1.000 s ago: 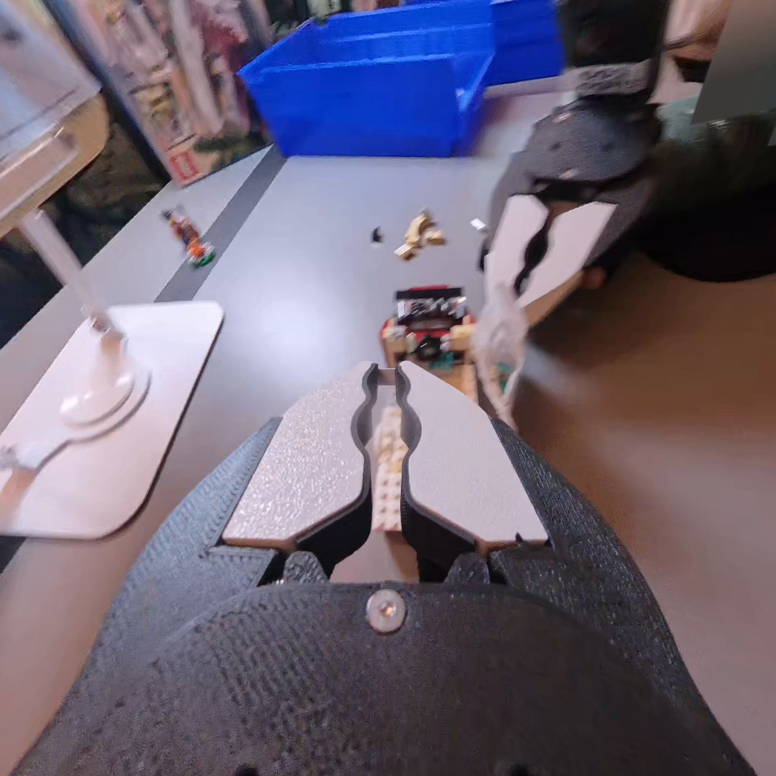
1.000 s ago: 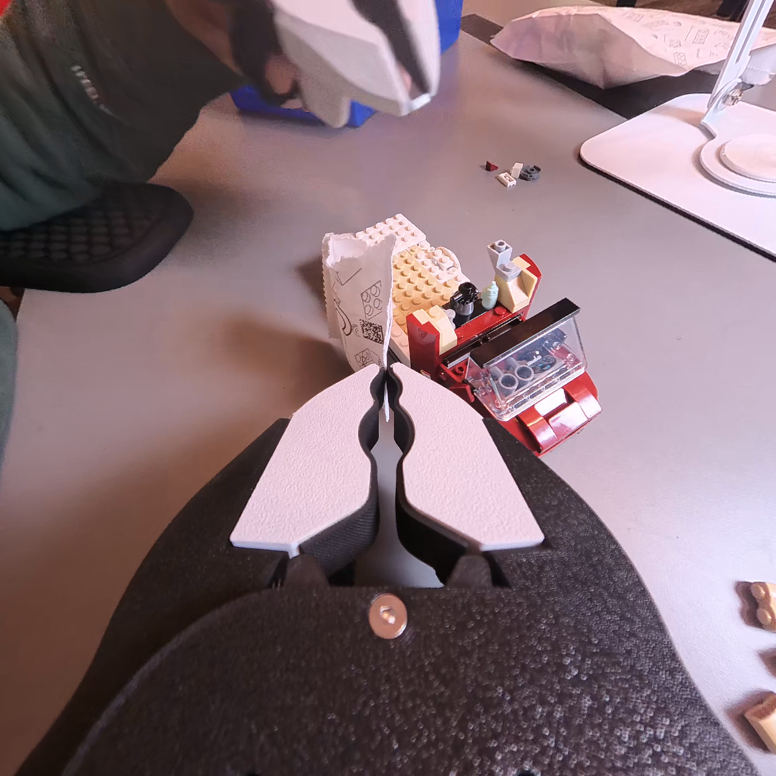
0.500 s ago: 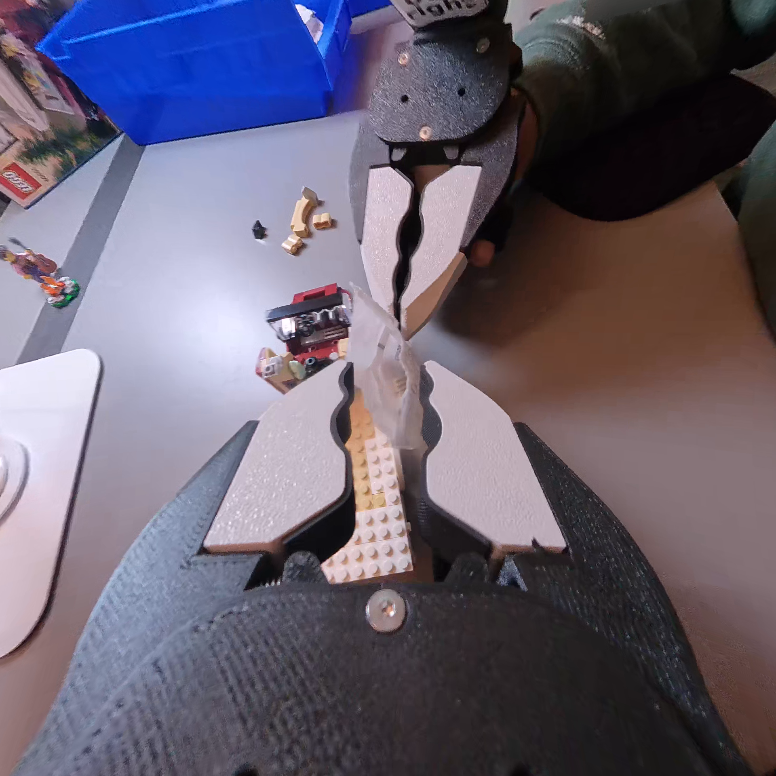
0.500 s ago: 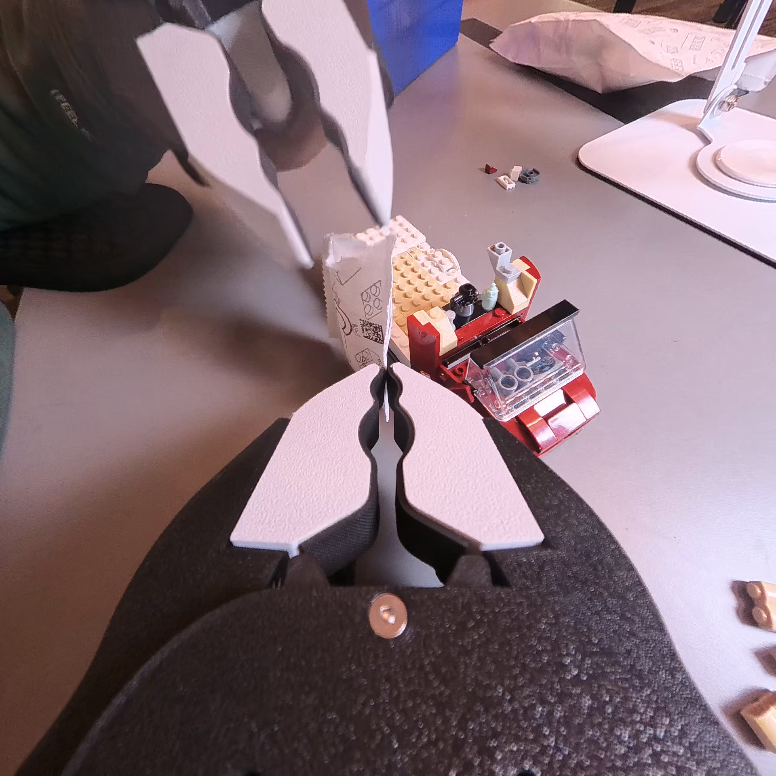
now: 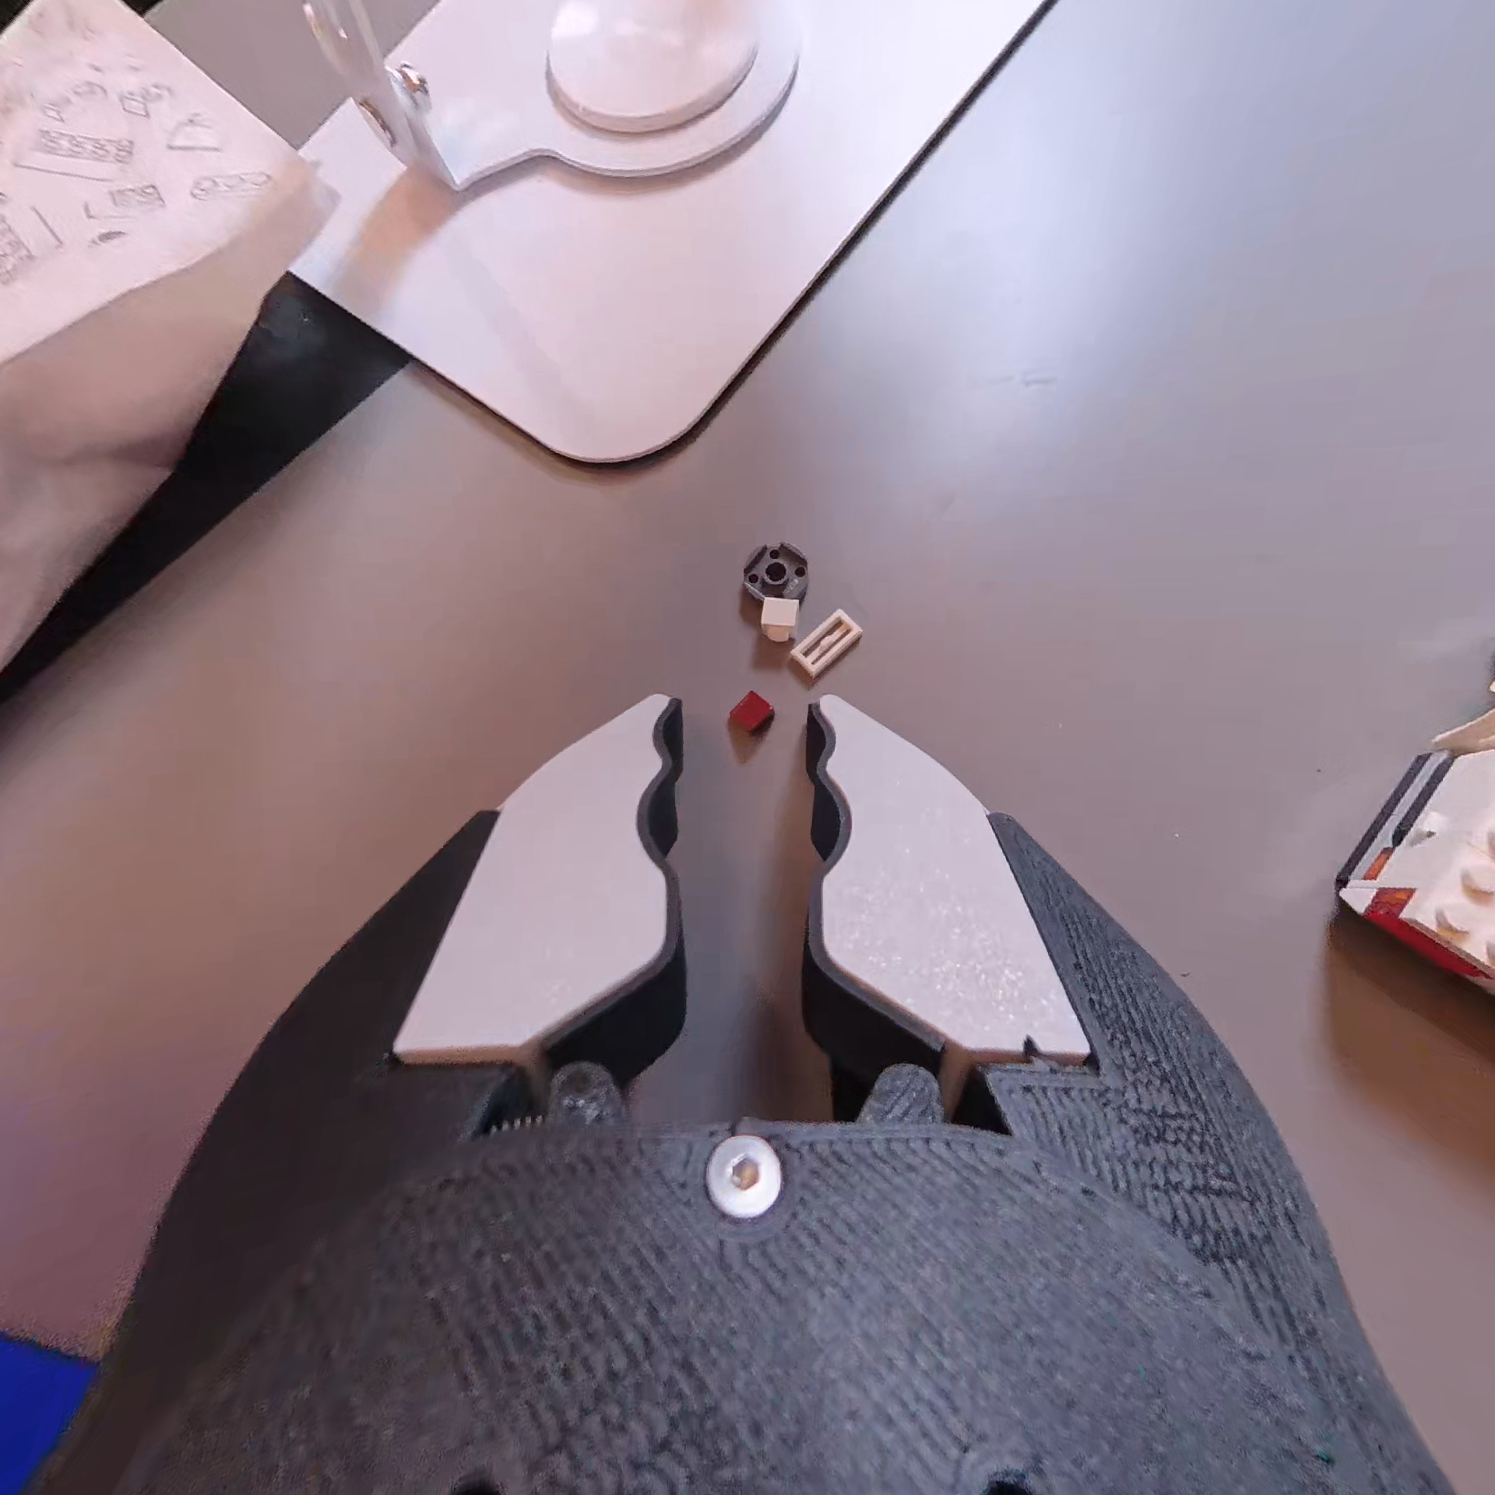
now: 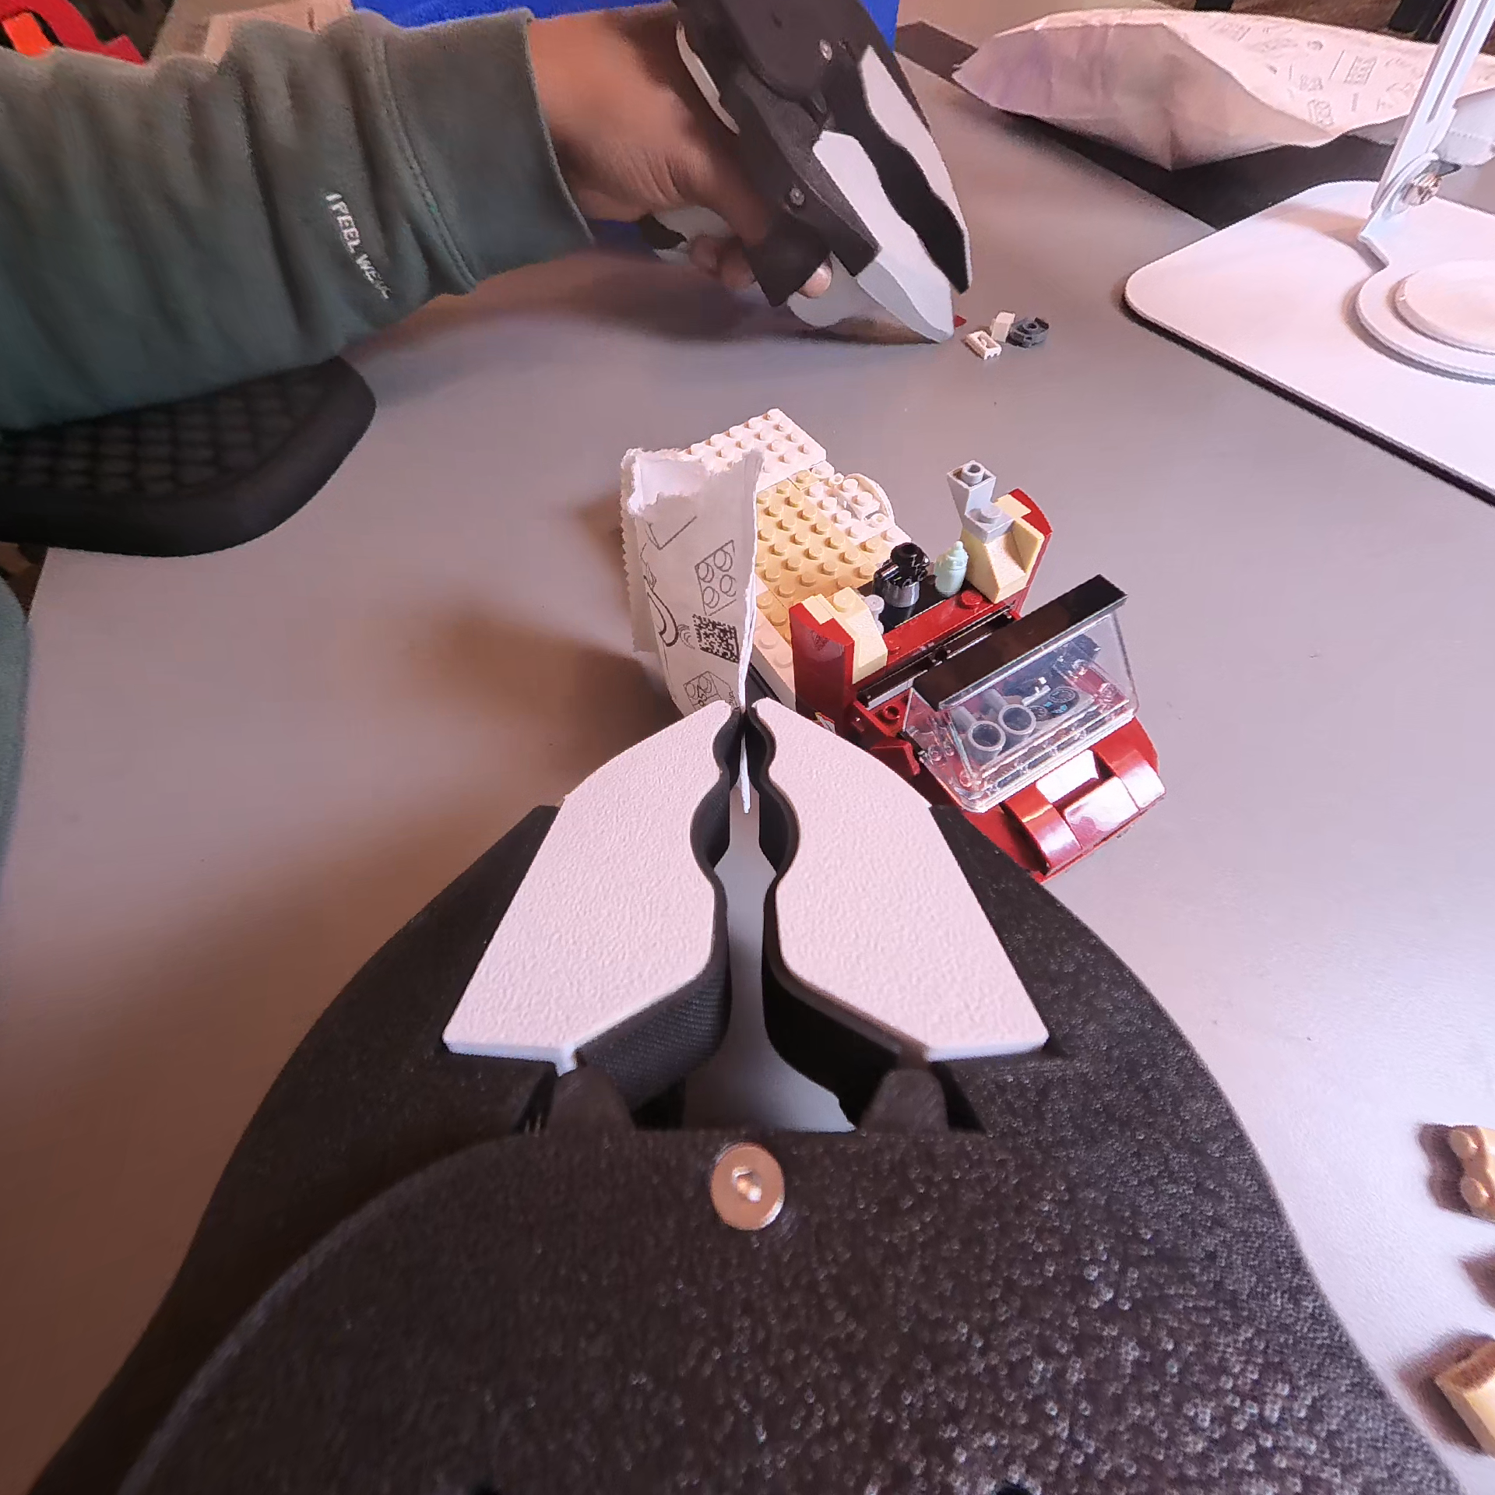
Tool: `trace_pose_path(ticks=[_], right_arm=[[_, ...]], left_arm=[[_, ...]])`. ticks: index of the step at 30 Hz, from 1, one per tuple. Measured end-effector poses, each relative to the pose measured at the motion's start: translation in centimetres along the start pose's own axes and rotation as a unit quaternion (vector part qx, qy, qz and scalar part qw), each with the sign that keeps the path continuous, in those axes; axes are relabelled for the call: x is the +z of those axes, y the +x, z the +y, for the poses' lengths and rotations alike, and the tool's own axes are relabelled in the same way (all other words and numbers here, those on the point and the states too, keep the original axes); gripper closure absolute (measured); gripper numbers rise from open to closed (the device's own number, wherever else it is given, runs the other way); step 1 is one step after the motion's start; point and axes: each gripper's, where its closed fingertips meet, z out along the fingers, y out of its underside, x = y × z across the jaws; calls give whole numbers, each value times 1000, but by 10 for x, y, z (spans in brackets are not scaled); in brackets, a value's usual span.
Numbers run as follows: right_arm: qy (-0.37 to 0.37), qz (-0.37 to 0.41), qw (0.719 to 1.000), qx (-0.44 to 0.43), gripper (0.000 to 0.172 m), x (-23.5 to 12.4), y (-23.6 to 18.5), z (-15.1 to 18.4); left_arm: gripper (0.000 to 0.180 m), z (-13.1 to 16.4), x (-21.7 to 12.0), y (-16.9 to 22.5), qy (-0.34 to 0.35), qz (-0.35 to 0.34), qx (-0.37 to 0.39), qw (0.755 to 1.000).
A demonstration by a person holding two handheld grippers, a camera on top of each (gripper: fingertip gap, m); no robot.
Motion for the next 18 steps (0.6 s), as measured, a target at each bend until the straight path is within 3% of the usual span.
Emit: trace_pose_path(ticks=[6,13,18], right_arm=[[-1,0,1000,0,171,0,0,0],[-2,1,1000,-5,171,0,-1,0],[-2,2,1000,-4,171,0,-1,0]], left_arm=[[170,-1,3,5,-11,17,4,1000],[177,-1,-1,2,-7,4,20,1000],[177,-47,-36,45,88,67,53,992]])
